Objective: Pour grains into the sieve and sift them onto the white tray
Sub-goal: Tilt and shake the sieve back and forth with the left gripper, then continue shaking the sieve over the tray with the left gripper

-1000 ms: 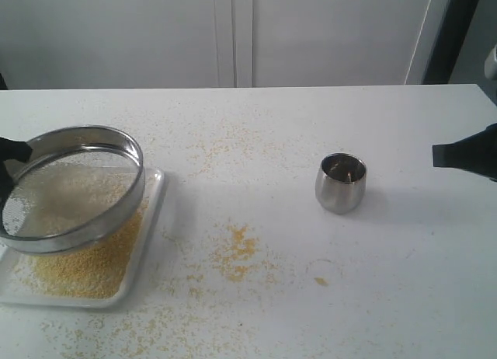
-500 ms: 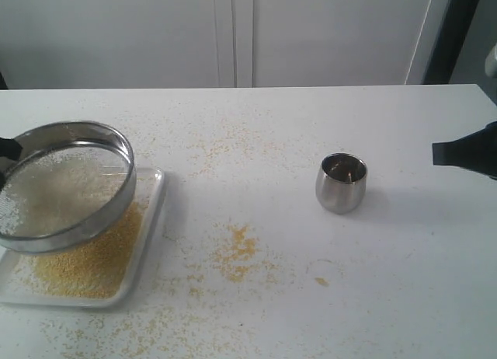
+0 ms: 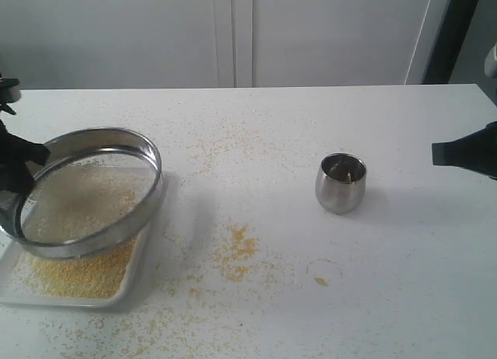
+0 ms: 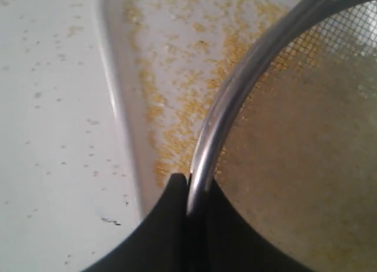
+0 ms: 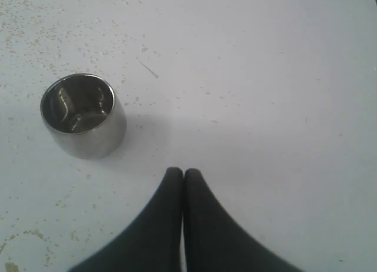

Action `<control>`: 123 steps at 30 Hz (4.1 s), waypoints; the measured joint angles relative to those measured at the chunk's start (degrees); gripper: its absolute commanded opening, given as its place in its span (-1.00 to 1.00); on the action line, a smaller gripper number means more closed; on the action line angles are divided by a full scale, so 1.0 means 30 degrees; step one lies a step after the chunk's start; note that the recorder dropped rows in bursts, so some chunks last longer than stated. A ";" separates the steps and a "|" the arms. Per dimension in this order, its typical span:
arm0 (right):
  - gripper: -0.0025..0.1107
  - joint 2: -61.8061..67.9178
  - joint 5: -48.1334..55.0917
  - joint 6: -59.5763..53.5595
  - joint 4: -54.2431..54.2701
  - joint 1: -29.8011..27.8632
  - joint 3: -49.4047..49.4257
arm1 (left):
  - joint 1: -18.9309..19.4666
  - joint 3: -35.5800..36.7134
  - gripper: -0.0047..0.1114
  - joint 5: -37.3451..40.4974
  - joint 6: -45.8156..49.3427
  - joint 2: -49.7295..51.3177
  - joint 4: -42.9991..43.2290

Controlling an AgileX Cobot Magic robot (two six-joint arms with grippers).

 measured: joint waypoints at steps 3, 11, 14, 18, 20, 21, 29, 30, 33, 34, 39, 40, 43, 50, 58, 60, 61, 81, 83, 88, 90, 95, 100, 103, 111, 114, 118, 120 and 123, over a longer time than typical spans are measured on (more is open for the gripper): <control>-0.96 0.0000 0.0000 0.0000 0.0000 0.0000 0.0000 | 0.1179 0.0000 -0.92 -0.0802 -0.1449 0.0000 -0.0182; -0.96 0.0000 0.0000 0.0000 0.0000 0.0000 0.0000 | 0.0056 -0.0039 -0.92 0.0455 0.2259 0.0000 -0.0277; -0.96 0.0000 0.0000 0.0000 0.0000 0.0000 0.0000 | 0.0691 -0.0039 -0.92 -0.0241 0.0025 0.0000 -0.0453; -0.96 0.0000 0.0000 0.0000 0.0000 0.0000 0.0000 | 0.0848 -0.0039 -0.92 -0.0405 0.0886 0.0000 -0.0377; -0.96 0.0000 0.0000 0.0000 0.0000 0.0000 0.0000 | 0.0257 0.0110 -0.92 -0.0169 0.2381 -0.0069 -0.0351; -0.96 0.0000 0.0000 0.0000 0.0000 0.0000 0.0000 | -0.0027 0.0256 -0.92 -0.0022 0.2576 -0.0081 -0.0301; -0.96 0.0000 0.0000 0.0298 0.0000 0.0000 0.0000 | 0.1937 -0.0028 -0.92 -0.0800 -0.0912 -0.0155 0.0079; -0.96 0.0000 0.0000 0.0298 0.0000 0.0000 0.0000 | 0.1844 -0.0028 -0.92 -0.0672 -0.0021 -0.0191 0.0079; -0.96 0.0000 0.0000 0.0328 0.0000 0.0000 0.0000 | 0.0623 -0.0028 -0.92 0.0084 0.1668 -0.0191 -0.0024; -0.96 0.0000 0.0000 0.0328 0.0000 0.0000 0.0000 | 0.0293 -0.0028 -0.92 0.0206 0.1555 -0.0191 -0.0024; -0.96 0.0000 0.0000 0.0328 0.0000 0.0000 0.0000 | 0.1288 -0.0028 -0.92 -0.0376 -0.1473 -0.0256 0.0040; -0.96 0.0000 0.0000 0.0328 0.0000 0.0000 0.0000 | 0.1534 -0.0028 -0.92 -0.0469 -0.1548 -0.0256 0.0207; -0.96 0.0000 0.0000 0.0328 0.0000 0.0000 0.0000 | 0.1218 -0.0028 -0.92 0.0159 0.2229 -0.0256 0.0465; -0.96 0.0000 0.0000 0.0368 0.0000 0.0000 0.0000 | 0.1235 -0.0043 -0.92 -0.0602 -0.1096 -0.0300 -0.0124; -0.96 0.0000 0.0000 0.0368 0.0000 0.0000 0.0000 | 0.1332 -0.0054 -0.92 -0.0077 0.1334 -0.0341 -0.0109; -0.96 0.0000 -0.0036 0.0368 0.0000 0.0000 0.0000 | 0.0963 -0.0080 -0.92 0.1062 0.6060 -0.0378 -0.0058; -0.96 0.0000 -0.0036 0.0368 0.0000 0.0000 0.0000 | 0.0866 -0.0012 -0.92 0.1670 0.5287 -0.0378 0.0123; -0.96 0.0000 -0.0036 0.0402 0.0000 0.0000 0.0000 | 0.1193 -0.0046 -0.92 0.1491 -0.3130 -0.0408 0.0186; -0.96 0.0000 -0.0036 0.0402 0.0000 0.0000 0.0000 | 0.0993 -0.0046 -0.92 0.1170 -0.2157 -0.0408 0.0219; -0.96 0.0000 -0.0036 0.0402 0.0000 0.0000 0.0000 | -0.0025 -0.0046 -0.92 0.1521 0.1854 -0.0408 0.0641; -0.96 0.0000 -0.0036 0.0402 0.0000 0.0000 0.0000 | 0.0275 -0.0046 -0.92 0.1336 -0.1445 -0.0408 0.1355; -0.96 0.0000 -0.0036 0.0402 0.0000 0.0000 0.0000 | 0.1364 -0.0046 -0.92 -0.0061 -0.3146 -0.0408 0.2526; -0.96 0.0000 -0.0036 0.0402 0.0000 0.0000 0.0000 | 0.0018 -0.0003 -0.92 0.1349 0.1408 -0.0408 0.2345; -0.96 0.0000 -0.0036 0.0402 0.0000 0.0000 0.0000 | 0.0470 -0.0003 -0.92 0.0447 -0.4056 -0.0408 0.1925; -0.96 0.0000 -0.0036 0.0402 0.0000 0.0000 0.0000 | 0.0197 0.0011 -0.92 0.1182 0.0327 -0.0408 0.2168; -0.96 0.0000 -0.0036 0.0402 0.0000 0.0000 0.0000 | 0.0767 0.0002 -0.92 0.0645 -0.4594 -0.0408 0.1939; -0.96 0.0000 -0.0036 0.0402 0.0000 0.0000 0.0000 | 0.0557 -0.0065 -0.92 0.0043 -0.0703 -0.0408 0.1900; -0.96 0.0000 -0.0036 0.0402 0.0000 0.0000 0.0000 | 0.0278 -0.0065 -0.92 0.0971 0.1139 -0.0408 0.1862; -0.96 0.0000 -0.0036 0.0402 0.0000 0.0000 0.0000 | 0.0673 0.0012 -0.92 0.1145 -0.2529 -0.0408 0.0961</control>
